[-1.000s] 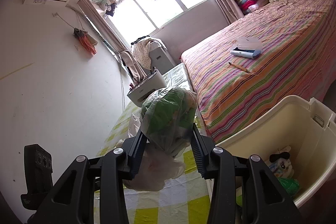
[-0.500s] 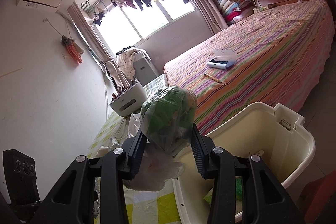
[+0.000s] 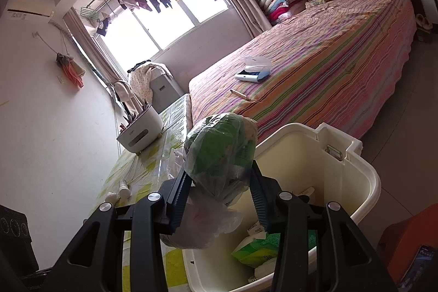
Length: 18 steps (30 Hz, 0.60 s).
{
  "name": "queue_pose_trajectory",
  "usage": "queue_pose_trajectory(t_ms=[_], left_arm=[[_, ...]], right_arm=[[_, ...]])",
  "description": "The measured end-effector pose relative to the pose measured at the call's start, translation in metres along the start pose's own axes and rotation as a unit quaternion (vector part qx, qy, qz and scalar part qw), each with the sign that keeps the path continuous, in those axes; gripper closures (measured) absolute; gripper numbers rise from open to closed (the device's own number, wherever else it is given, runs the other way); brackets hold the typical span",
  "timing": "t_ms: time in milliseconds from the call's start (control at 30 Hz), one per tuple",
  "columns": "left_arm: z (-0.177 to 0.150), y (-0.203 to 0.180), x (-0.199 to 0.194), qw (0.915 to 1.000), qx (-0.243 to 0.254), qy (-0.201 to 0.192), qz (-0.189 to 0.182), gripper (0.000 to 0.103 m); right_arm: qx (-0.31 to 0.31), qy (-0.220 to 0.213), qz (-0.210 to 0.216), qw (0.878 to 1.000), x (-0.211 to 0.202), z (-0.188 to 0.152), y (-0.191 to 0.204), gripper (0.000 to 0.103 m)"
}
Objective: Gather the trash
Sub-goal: 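Carry the plastic bag with the right tool into the bin while the left tool carries the blister pack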
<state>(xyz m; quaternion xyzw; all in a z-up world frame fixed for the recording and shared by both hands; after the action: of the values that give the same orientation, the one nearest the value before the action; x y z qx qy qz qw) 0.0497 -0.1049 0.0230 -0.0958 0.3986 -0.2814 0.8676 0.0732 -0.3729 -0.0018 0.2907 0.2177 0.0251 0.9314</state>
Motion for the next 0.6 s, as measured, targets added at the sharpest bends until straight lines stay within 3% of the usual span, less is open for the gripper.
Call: queue_pose_trajectory(t_ms=[333, 600], left_arm=[[-0.001, -0.007, 0.009, 0.9999, 0.01, 0.012, -0.003, 0.072], [-0.001, -0.009, 0.017, 0.9997, 0.002, 0.025, -0.002, 0.072]], right_arm=[[0.011, 0.006, -0.028, 1.0, 0.006, -0.002, -0.007, 0.06], [0.021, -0.012, -0.037, 0.999, 0.002, -0.002, -0.01, 0.04]])
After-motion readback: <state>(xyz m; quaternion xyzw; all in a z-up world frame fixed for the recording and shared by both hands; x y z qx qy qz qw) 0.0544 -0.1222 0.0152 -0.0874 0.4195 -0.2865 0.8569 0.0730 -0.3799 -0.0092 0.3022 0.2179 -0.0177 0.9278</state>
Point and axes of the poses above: each gripper's, at about its wrist camera, not at the fingertips, and x roughly the way its jaws point, y to its left, z to its top, the point moved 1 cm from there along x, roughly the way its jaws point, and after that the axes turned 1 degree about -z, right-handed, at the moved point
